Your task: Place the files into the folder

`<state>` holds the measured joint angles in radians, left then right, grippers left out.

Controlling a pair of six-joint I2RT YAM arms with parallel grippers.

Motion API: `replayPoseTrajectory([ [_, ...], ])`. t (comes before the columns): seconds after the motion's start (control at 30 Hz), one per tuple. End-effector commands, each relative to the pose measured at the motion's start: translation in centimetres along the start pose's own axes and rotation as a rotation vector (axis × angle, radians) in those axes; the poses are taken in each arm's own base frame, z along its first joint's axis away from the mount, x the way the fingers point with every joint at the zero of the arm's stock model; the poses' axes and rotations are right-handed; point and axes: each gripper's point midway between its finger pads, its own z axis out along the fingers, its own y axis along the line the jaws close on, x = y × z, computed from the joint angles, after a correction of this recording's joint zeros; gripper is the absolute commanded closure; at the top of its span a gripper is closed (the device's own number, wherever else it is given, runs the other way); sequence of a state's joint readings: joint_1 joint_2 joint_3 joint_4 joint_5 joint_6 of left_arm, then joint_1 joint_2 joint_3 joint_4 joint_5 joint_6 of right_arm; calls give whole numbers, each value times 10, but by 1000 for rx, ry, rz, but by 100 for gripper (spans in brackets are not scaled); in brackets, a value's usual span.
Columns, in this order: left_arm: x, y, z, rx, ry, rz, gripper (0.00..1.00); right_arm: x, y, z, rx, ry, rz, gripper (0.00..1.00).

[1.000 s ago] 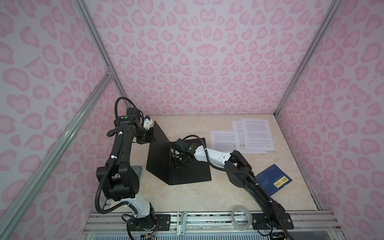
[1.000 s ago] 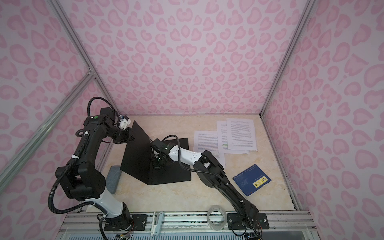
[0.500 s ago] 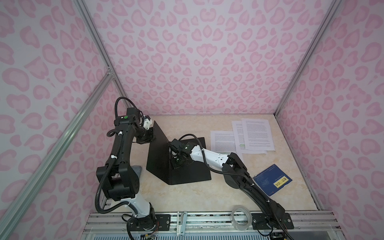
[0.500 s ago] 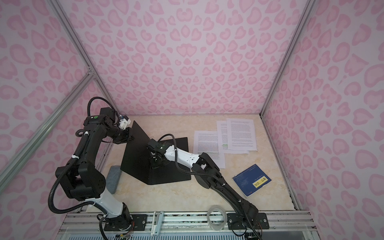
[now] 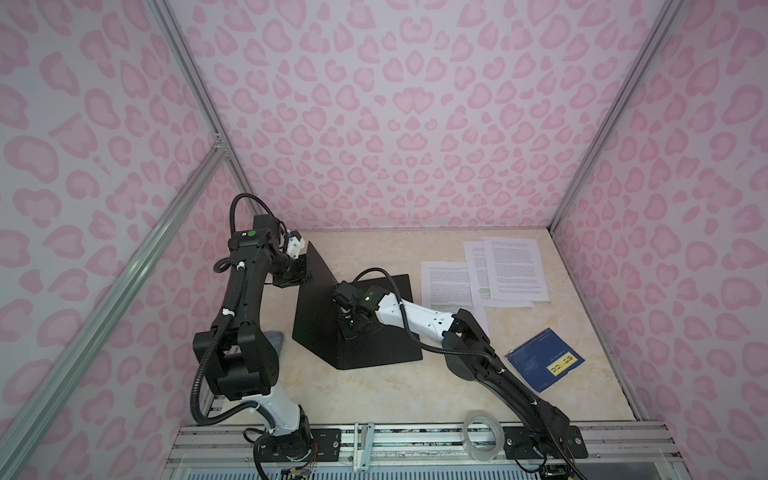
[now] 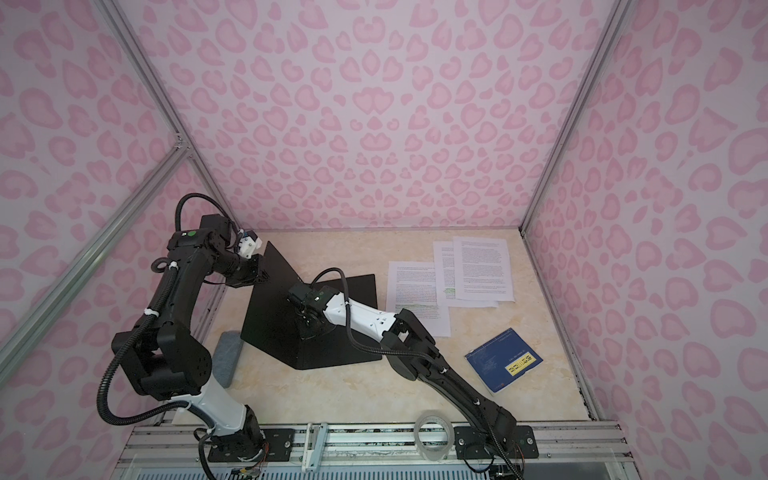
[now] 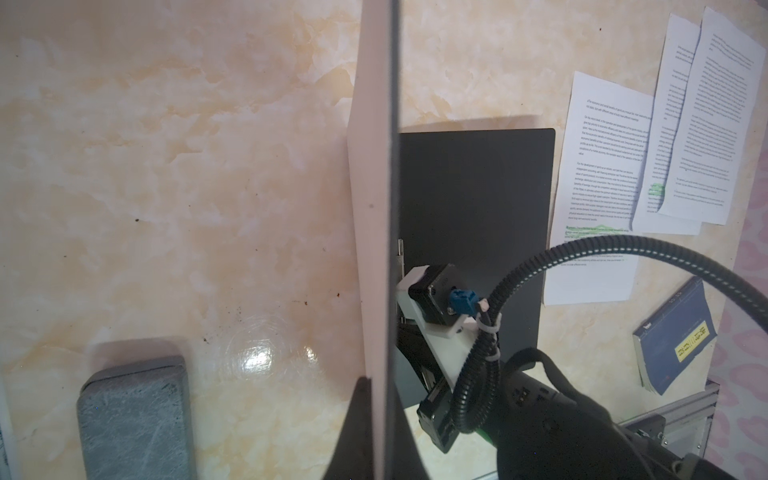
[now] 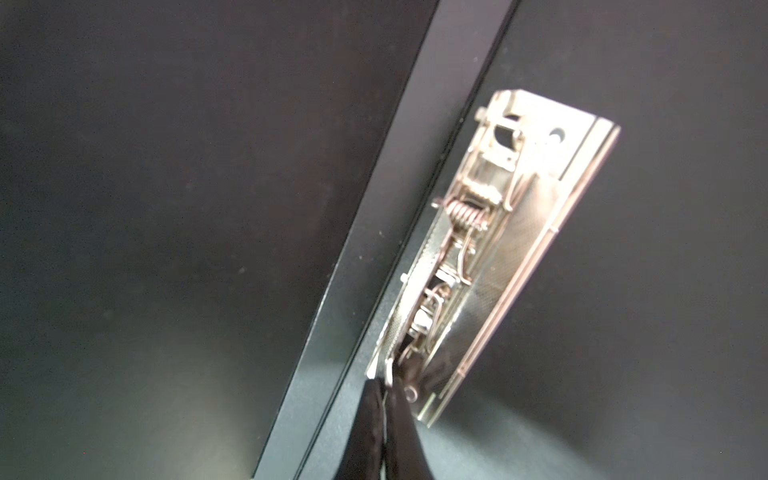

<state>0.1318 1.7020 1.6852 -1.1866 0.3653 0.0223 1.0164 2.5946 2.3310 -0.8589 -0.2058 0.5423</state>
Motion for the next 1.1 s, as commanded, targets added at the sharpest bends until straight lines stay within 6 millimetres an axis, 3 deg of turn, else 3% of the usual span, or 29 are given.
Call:
replayPoseTrajectory([
  [0.0,3,-6,-2,32,13,9,97,27,-45,14,195,91,-5,100],
  [0.5,3,-4,-3,21,14,12,97,13,-36,-3,170,62,-23,100],
  [1.07,4,-3,-1,22,24,15,97,-6,-12,-27,78,16,-44,100],
])
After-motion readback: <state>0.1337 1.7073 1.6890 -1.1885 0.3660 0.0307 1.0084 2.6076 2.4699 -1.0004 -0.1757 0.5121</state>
